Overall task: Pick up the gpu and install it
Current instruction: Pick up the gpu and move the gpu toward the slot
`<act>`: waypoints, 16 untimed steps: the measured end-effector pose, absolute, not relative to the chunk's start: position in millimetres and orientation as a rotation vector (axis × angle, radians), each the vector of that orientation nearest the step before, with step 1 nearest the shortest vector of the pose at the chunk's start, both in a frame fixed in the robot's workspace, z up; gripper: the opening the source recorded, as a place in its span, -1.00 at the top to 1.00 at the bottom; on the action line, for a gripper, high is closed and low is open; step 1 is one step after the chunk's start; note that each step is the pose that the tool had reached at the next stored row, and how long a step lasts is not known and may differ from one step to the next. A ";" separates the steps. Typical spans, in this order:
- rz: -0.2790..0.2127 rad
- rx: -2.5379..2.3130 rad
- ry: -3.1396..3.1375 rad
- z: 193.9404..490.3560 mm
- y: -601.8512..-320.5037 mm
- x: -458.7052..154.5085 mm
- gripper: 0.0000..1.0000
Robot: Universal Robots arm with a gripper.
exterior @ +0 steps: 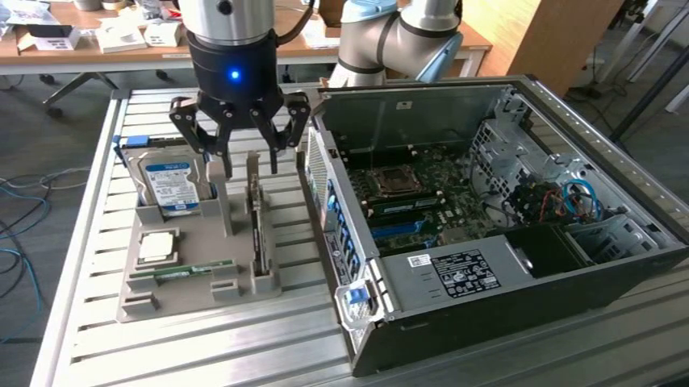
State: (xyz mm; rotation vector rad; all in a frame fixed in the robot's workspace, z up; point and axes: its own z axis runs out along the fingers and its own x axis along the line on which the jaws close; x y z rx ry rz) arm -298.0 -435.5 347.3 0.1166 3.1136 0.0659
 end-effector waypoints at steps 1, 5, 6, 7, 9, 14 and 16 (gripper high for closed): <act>0.066 0.117 3.114 346.9 -435.5 -298.0 -0.18; 0.066 0.116 3.114 345.1 -435.5 -298.0 -0.18; 0.066 0.117 3.114 344.6 -435.5 -298.0 -0.18; 0.066 0.116 3.114 344.1 -435.5 -298.0 -0.18; 0.066 0.117 3.114 343.4 -435.5 -298.1 -0.18; 0.066 0.117 3.114 343.3 -435.5 -298.1 -0.18; 0.066 0.117 3.114 343.1 -435.5 -298.0 -0.18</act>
